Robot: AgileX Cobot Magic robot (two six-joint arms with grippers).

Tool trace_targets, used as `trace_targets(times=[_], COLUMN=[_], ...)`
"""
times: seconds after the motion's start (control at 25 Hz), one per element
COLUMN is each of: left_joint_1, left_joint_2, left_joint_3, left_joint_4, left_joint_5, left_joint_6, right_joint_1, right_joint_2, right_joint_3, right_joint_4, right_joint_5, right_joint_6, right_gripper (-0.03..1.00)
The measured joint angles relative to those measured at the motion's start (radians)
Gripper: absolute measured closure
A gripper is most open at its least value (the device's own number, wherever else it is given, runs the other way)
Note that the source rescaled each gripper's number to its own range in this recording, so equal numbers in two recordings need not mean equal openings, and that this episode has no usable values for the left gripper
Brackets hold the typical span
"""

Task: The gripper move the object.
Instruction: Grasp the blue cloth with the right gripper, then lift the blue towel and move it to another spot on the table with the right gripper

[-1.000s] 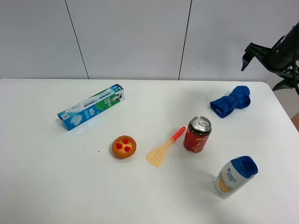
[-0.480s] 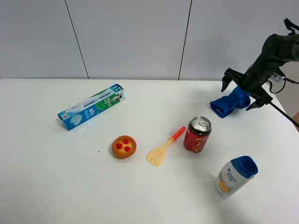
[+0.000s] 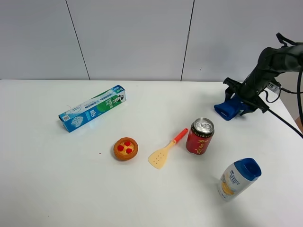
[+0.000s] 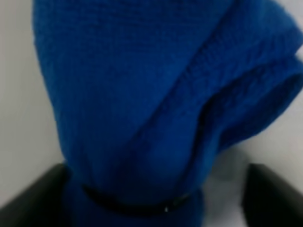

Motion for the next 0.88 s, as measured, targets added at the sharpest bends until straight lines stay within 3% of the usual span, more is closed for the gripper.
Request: trace_targets(times=[0.08,0.12,0.4,0.64,0.8,0.88], left_joint_1=[0.0,0.0,0.0,0.0,0.0,0.0], left_joint_2=[0.0,0.0,0.0,0.0,0.0,0.0], left_joint_3=[0.0,0.0,0.0,0.0,0.0,0.0], left_joint_4=[0.0,0.0,0.0,0.0,0.0,0.0], left_joint_5=[0.0,0.0,0.0,0.0,0.0,0.0], left_joint_6=[0.0,0.0,0.0,0.0,0.0,0.0], right_joint_1=[0.0,0.0,0.0,0.053,0.131,0.203], right_joint_2=[0.0,0.0,-0.006,-0.023,-0.025,-0.025], right_joint_3=[-0.002,-0.003,-0.01,-0.127,-0.217,-0.276], right_joint_4=[0.009,0.013,0.038,0.034,0.032,0.032], right_joint_5=[0.001,0.004,0.018,0.107,0.159,0.184], right_joint_6=[0.0,0.0,-0.07,-0.318,-0.491,-0.63], right_gripper=[0.93,0.97,0.97,0.97,0.97,0.97])
